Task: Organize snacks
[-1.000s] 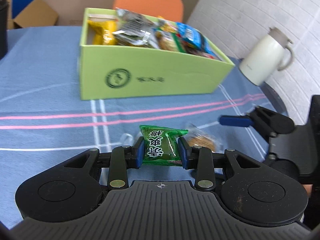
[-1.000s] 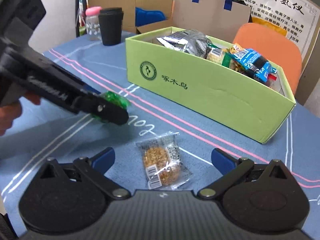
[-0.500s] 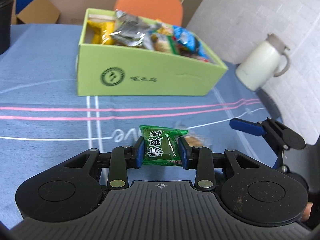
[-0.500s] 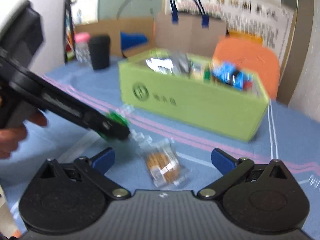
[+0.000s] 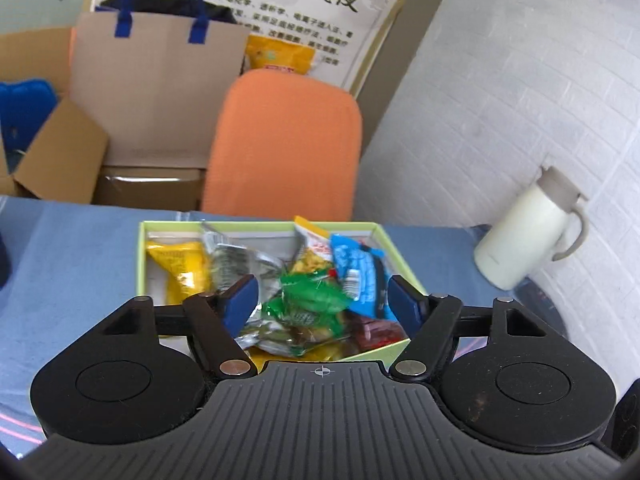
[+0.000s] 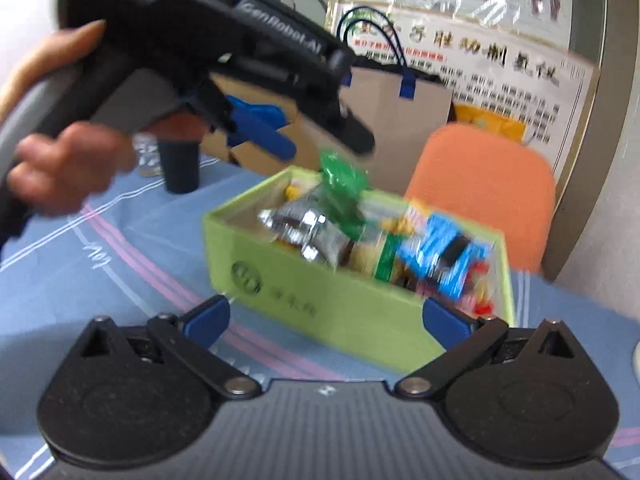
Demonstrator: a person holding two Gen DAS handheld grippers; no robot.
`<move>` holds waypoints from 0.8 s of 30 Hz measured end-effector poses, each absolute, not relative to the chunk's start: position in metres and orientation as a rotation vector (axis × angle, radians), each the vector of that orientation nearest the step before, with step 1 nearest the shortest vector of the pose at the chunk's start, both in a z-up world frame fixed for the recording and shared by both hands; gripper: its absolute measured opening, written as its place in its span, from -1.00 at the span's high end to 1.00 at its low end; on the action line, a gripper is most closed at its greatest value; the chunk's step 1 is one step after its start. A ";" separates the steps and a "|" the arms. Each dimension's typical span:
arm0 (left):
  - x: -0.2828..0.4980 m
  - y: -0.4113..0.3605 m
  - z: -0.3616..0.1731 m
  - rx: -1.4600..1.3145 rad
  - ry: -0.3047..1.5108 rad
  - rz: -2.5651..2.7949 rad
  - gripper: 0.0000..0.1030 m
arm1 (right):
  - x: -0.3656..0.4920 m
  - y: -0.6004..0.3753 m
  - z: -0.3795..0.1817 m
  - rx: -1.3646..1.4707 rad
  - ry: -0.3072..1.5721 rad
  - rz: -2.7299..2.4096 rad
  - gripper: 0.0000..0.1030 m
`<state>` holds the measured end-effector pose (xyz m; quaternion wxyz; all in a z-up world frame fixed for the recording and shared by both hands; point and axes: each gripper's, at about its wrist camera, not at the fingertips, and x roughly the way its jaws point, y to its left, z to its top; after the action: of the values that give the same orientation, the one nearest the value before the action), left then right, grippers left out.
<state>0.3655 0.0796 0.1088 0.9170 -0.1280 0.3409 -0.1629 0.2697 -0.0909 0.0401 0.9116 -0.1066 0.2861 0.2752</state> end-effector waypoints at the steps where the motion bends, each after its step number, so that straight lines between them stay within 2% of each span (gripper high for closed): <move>1: 0.358 0.080 0.103 -0.259 0.707 -0.342 -0.08 | 0.264 -0.094 0.031 -0.211 0.613 0.570 -0.98; 7: 0.304 0.079 0.039 -0.316 0.844 -0.411 -0.06 | 0.237 -0.100 -0.014 -0.177 0.713 0.600 -0.98; 11: 0.295 0.064 -0.002 -0.344 0.979 -0.423 0.25 | 0.237 -0.092 -0.023 -0.194 0.719 0.625 -0.98; 16: 0.295 0.057 -0.018 -0.395 1.034 -0.444 0.33 | 0.246 -0.085 -0.032 -0.227 0.697 0.595 -0.92; 17: 0.294 0.055 -0.019 -0.395 1.032 -0.441 0.34 | 0.250 -0.087 -0.035 -0.216 0.718 0.606 -0.49; 19: 0.290 0.053 -0.021 -0.391 1.022 -0.425 0.35 | 0.245 -0.090 -0.035 -0.195 0.698 0.592 -0.09; 24: 0.278 0.050 -0.020 -0.395 0.983 -0.395 0.58 | 0.228 -0.092 -0.032 -0.156 0.702 0.573 -0.03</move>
<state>0.2783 0.0497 -0.0201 0.8445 -0.1874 0.4656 -0.1870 0.2278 -0.0924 -0.0315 0.8961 -0.0752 0.3387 0.2767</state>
